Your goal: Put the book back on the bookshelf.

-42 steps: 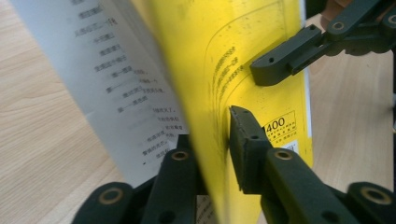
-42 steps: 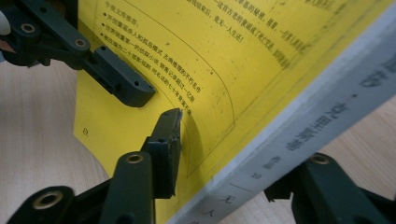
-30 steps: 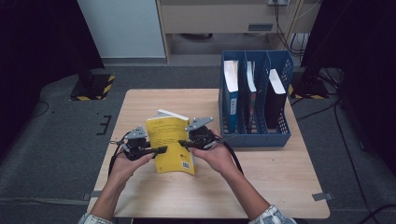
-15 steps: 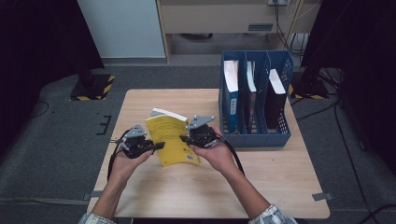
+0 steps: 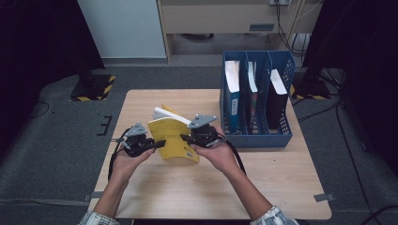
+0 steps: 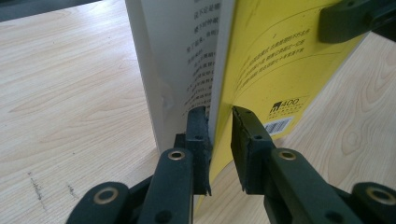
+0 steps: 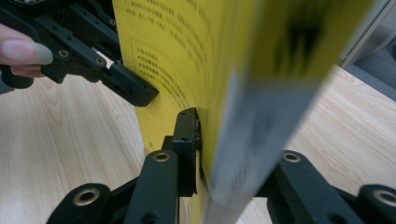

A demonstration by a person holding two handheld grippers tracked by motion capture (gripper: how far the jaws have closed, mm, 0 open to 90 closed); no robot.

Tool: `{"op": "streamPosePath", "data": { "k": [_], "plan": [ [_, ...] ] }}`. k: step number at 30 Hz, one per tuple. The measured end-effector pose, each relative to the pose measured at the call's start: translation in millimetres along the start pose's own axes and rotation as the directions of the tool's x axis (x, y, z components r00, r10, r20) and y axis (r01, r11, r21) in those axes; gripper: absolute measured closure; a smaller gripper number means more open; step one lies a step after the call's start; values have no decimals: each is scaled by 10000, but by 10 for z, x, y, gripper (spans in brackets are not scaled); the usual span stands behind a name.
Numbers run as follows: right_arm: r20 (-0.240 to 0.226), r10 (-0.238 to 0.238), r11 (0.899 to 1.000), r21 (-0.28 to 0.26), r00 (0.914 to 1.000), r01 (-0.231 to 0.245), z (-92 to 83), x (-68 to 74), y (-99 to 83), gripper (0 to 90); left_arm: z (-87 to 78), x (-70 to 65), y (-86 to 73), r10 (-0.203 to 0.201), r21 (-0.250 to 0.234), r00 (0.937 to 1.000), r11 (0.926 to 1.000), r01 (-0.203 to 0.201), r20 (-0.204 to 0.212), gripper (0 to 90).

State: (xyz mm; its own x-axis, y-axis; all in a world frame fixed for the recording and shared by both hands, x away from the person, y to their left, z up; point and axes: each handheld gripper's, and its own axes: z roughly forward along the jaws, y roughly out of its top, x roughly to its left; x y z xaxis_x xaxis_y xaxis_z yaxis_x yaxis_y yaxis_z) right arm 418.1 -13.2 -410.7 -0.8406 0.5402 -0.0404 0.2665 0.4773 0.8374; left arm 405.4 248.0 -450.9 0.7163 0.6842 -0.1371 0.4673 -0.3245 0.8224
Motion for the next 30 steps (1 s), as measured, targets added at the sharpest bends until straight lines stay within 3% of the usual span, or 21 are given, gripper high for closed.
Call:
{"op": "streamPosePath", "data": {
  "k": [7,11,14,16,17,18,19,20,24,30],
  "plan": [
    [-52,29,9999,-139,10000,-30,-79,-8,31,649,26,-71,-4,255,52,9996,9997,-254,-100,728],
    [-229,-31,9998,-184,9997,27,-95,-14,27,703,19,-58,-71,302,253,9982,9993,-289,-527,636],
    [-271,-126,9998,-185,9996,121,-97,10,32,710,7,-34,-135,275,390,9978,9989,-252,-611,544],
    [-296,-111,9997,-209,9995,105,-98,27,37,712,-2,-10,-222,223,635,9976,9978,-181,-660,511],
    [-342,-132,9997,-203,9993,125,-100,37,41,707,-15,21,-325,207,882,9955,9960,-125,-926,452],
    [-342,-132,9997,-203,9993,125,-100,37,41,707,-15,21,-325,207,882,9955,9960,-125,-926,424],
    [-362,-147,9997,-185,9992,140,-103,47,45,703,-17,64,-423,187,1231,9922,9924,-34,-1232,400],
    [-362,-147,9997,-185,9992,140,-103,47,45,703,-17,64,-423,187,1231,9922,9924,-34,-1232,385],
    [-414,-122,9995,-287,9991,111,-99,62,70,672,33,158,-576,-410,1783,9942,9822,584,-999,309],
    [-176,-556,9984,-149,9983,554,-93,85,102,731,25,178,-585,-427,1633,9904,9845,641,-1317,243]
  ]
}}
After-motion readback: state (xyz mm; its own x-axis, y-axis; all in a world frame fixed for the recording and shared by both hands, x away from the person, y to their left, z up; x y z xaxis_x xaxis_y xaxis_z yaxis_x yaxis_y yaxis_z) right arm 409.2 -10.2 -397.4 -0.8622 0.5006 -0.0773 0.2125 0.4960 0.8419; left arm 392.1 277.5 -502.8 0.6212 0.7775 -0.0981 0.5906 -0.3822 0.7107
